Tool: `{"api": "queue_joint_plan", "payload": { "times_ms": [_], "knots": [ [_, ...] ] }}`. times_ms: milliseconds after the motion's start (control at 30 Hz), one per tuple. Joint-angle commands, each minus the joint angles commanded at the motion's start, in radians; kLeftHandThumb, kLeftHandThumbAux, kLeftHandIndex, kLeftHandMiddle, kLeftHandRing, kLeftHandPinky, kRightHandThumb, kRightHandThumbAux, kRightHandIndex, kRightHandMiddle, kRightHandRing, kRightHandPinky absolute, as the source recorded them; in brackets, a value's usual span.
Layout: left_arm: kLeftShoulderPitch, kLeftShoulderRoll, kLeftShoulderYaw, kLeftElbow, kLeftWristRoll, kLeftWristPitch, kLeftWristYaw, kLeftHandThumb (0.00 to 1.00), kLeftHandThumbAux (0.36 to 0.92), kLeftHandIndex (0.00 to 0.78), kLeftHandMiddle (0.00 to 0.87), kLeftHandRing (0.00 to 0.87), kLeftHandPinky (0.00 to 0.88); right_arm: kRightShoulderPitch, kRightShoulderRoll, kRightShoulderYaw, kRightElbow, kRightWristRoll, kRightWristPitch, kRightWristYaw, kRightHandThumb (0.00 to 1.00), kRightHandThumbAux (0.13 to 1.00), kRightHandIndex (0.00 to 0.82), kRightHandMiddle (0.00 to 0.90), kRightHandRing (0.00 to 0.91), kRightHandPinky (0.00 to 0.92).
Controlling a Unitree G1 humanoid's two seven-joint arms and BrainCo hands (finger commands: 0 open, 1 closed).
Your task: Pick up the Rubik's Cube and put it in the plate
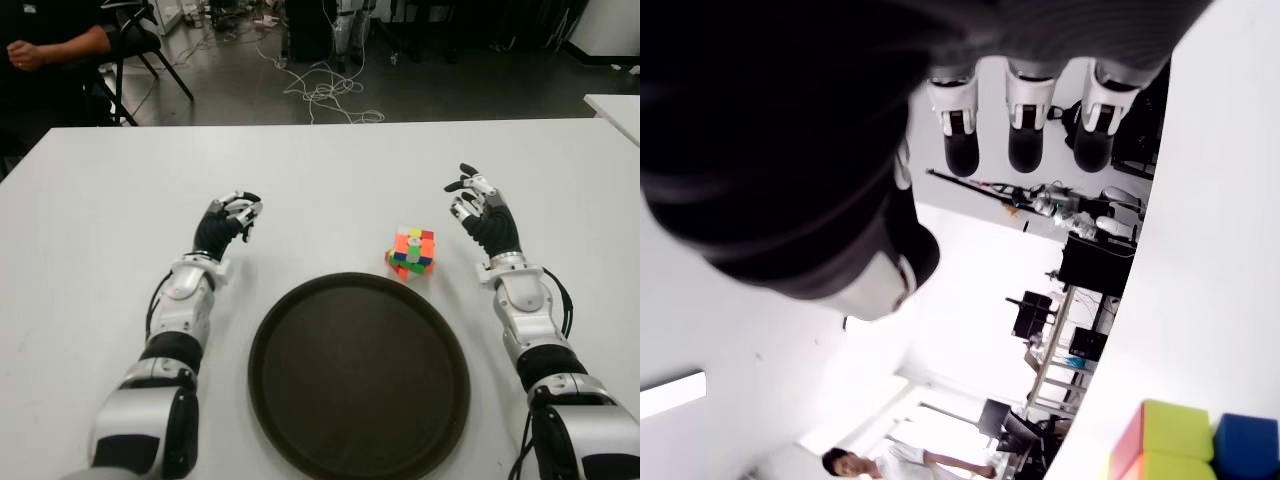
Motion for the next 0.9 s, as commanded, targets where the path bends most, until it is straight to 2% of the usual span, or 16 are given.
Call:
{"api": "queue_joint_plan", "payload": {
  "times_ms": [100, 200, 300, 467, 833, 900],
  "knots": [
    [0.000, 0.001, -0.002, -0.002, 0.001, 0.001, -0.001, 0.683, 0.721, 0.431, 0.732, 0.751, 0.760, 0.003, -0.016, 0.028, -0.001, -0.077, -0.028, -0.098, 0.691, 0.730, 0.414, 0.000, 0.000, 0.000],
    [0.000, 0.000, -0.002, 0.000, 0.001, 0.002, -0.002, 0.683, 0.721, 0.431, 0.736, 0.755, 0.765, 0.001, -0.031, 0.057, 0.004, -0.151, -0.032, -0.192, 0.689, 0.732, 0.411, 0.000, 0.007, 0.074],
    [0.000, 0.000, -0.002, 0.001, 0.000, 0.005, -0.003, 0.683, 0.721, 0.431, 0.738, 0.757, 0.766, -0.002, -0.039, 0.076, 0.012, -0.187, -0.033, -0.245, 0.688, 0.733, 0.409, 0.000, 0.017, 0.104],
    [-0.001, 0.001, 0.000, 0.001, -0.002, 0.008, -0.002, 0.683, 0.721, 0.431, 0.741, 0.759, 0.768, -0.008, -0.048, 0.098, 0.024, -0.214, -0.033, -0.293, 0.687, 0.733, 0.410, 0.000, 0.024, 0.111],
    [-0.002, 0.004, -0.004, 0.003, 0.003, 0.013, -0.001, 0.683, 0.721, 0.431, 0.740, 0.756, 0.766, -0.019, -0.056, 0.119, 0.051, -0.213, -0.052, -0.311, 0.688, 0.733, 0.411, 0.000, 0.022, 0.090],
    [-0.001, 0.004, -0.003, 0.004, 0.003, 0.011, 0.000, 0.683, 0.721, 0.431, 0.739, 0.756, 0.766, -0.020, -0.057, 0.123, 0.052, -0.215, -0.051, -0.316, 0.688, 0.733, 0.411, 0.003, 0.034, 0.120]
  ]
}}
